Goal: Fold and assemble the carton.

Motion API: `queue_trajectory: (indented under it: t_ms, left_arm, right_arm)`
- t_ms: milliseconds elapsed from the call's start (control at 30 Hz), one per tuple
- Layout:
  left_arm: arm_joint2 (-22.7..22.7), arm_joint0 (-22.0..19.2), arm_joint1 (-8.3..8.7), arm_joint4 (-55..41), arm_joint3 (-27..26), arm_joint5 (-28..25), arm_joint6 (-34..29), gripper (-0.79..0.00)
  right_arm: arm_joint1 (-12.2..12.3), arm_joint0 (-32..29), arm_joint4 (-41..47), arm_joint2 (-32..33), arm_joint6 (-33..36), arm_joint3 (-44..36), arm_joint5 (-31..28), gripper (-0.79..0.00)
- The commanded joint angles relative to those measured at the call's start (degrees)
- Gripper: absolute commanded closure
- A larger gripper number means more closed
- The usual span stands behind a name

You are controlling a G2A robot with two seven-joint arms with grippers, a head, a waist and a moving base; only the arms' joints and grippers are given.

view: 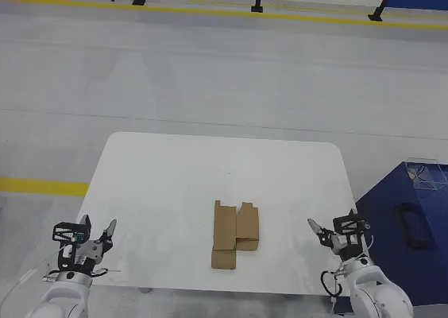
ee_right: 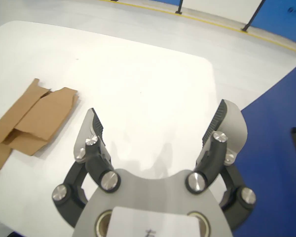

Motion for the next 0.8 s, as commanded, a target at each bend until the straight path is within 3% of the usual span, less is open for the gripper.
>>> queue_trajectory:
  t_ms: [0,67,133,233,300,367,467,567,767]
  left_arm:
    - [0.00,0.00,0.00,0.00,0.00,0.00,0.00,-0.785]
    - [0.00,0.00,0.00,0.00,0.00,0.00,0.00,-0.785]
    - [0.00,0.00,0.00,0.00,0.00,0.00,0.00,-0.785]
    - [0.00,0.00,0.00,0.00,0.00,0.00,0.00,-0.785]
    - [0.00,0.00,0.00,0.00,0.00,0.00,0.00,-0.785]
    - [0.00,0.00,0.00,0.00,0.00,0.00,0.00,-0.785]
    - [0.00,0.00,0.00,0.00,0.00,0.00,0.00,-0.785]
    - [0.00,0.00,0.00,0.00,0.00,0.00,0.00,-0.785]
    - [0.00,0.00,0.00,0.00,0.00,0.00,0.00,-0.785]
  right_arm:
    - [0.45,0.27,16.45,3.42,8.37,0.21,-10.62,-0.785]
    - [1.12,1.19,32.68,6.22,20.08,1.95,-18.76,-0.785]
    - [2.14,4.45,53.13,8.10,37.67,5.40,-20.89,-0.785]
    - [3.74,14.15,77.61,9.01,62.73,15.25,-12.76,-0.785]
    - [4.32,22.03,84.42,6.50,74.49,24.59,-6.37,-0.785]
    - [4.28,29.57,85.59,1.79,80.75,34.21,-3.15,-0.785]
    - [3.44,38.23,84.59,-7.09,80.92,45.79,-2.75,-0.785]
    - [2.09,43.95,82.93,-13.43,79.57,54.69,-7.33,-0.785]
    - [-1.01,49.23,79.27,-22.59,71.44,64.18,-16.70,-0.785]
